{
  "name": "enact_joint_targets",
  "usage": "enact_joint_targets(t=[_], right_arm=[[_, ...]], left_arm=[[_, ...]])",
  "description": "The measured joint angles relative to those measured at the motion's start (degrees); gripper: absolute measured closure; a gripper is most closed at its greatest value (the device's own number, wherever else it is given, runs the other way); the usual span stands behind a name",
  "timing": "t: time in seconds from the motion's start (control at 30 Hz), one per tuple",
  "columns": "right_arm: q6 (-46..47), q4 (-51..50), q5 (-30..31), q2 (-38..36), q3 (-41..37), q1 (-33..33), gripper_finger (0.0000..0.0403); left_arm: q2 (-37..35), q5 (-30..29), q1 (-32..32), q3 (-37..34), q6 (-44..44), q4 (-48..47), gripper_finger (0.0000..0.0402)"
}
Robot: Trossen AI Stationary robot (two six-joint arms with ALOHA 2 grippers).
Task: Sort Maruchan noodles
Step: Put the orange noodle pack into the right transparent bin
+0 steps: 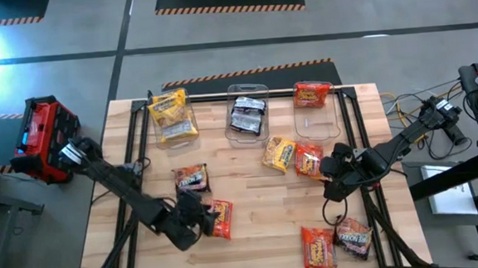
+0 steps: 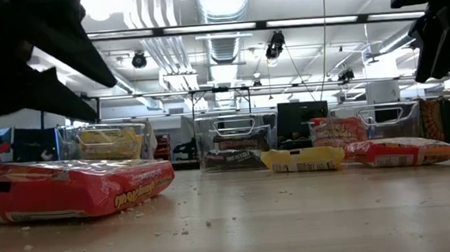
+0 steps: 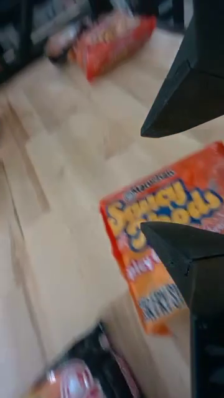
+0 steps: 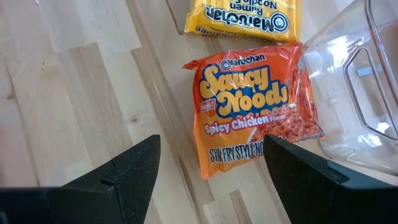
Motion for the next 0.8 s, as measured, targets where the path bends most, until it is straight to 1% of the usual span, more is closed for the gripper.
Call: enact_joint_targets(t=[0.1,0.17,0.37,0.5,0.67,0.73,0.8], right_arm=[[-0.02,0.08,0.00,0.00,-0.02,0.00,0.0129],[-0.02,0.09,0.01,0.00,-0.02,0.00,0.0129],[-0.01,0.12,0.01,0.00,0.00,0.00,0.0129],[0.00,0.13,0.00,0.00,-0.02,0.00,0.0129],[-0.01,0.13,0.00,0.00,-0.01,0.00,0.0129],[-0.01,0.13,0.00,0.00,-0.02,0.00,0.0129],[-0.02,0.13,0.01,0.00,-0.01,0.00,0.0129]], left_arm=[[1.50,0.75,-1.13,5.52,-5.15,-11.40,0.0186],[3.28,1.08,-2.22,8.64,-8.81,-15.93,0.0186],[10.26,2.07,-6.64,13.79,-21.64,-19.25,0.0186],[14.10,3.40,-9.21,16.55,-32.37,-24.90,0.0186],[16.39,4.81,-10.08,19.96,-39.37,-32.59,0.0186],[16.80,6.34,-10.05,20.08,-42.72,-35.19,0.0186],[16.77,6.64,-10.08,19.46,-43.47,-35.28,0.0186]])
